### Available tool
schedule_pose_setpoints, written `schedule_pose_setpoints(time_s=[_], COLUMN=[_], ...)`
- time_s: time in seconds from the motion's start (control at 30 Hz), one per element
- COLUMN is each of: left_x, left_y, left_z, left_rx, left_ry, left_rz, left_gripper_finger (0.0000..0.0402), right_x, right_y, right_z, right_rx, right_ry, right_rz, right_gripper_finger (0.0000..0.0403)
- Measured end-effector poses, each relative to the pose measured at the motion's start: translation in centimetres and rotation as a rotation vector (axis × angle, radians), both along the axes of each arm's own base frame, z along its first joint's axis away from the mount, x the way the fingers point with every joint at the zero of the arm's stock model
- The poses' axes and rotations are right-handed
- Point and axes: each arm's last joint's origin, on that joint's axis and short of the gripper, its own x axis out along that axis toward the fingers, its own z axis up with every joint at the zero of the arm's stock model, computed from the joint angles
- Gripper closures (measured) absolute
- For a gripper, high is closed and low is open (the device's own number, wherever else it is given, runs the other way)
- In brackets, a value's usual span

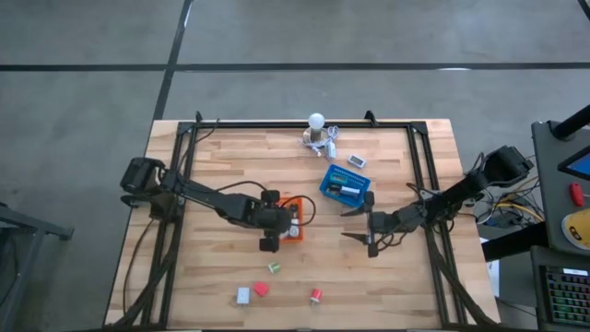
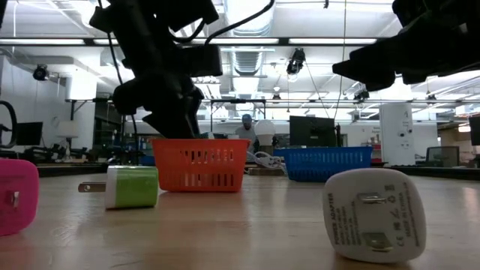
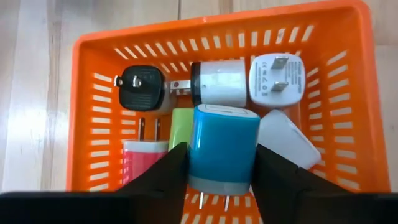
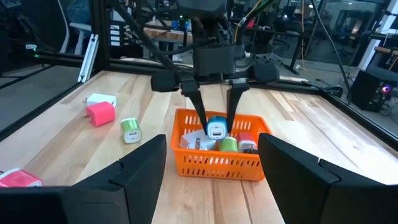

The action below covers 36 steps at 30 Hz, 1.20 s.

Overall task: Pick & Place Office items
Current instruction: Put the sky blue charger adapter into the orange bin, then put the pink white charger adapter into the orange bin

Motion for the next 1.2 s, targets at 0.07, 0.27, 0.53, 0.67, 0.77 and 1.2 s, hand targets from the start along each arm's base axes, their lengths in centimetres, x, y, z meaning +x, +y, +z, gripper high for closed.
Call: schedule_pose_setpoints(time_s=[0.07,0.27,0.53,0.67,0.77,1.2], left_x=[0.0,0.0,-0.2,-1.1,-2.1,-3.8], left_y=[0.0,0.0,0.0,-0.1,-0.7,-4.3], left_z=[0.0,0.0,1.1,2.7,3.9,4.2], left_rx=[0.002,0.006,0.014,0.001,-0.045,-0.308], left_ry=[0.001,-0.002,-0.026,-0.038,-0.034,0.007], left_rz=[0.001,0.004,-0.025,-0.025,-0.054,0.122], left_gripper_finger=[0.0208,0.0101,0.0090,0.0093,0.0093,0.0094], right_x=[0.0,0.0,0.0,0.0,0.0,0.0], right_y=[0.0,0.0,0.0,0.0,0.0,0.0], right_z=[0.0,0.0,0.0,0.0,-0.1,-0.1], right_rx=[0.000,0.002,0.003,0.001,0.000,0.000], right_ry=[0.000,0.000,0.001,0.004,0.006,0.006], right_rz=[0.000,0.000,0.000,-0.001,-0.001,-0.001], right_gripper_finger=[0.0154,0.0154,0.0154,0.0154,0.0154,0.0154])
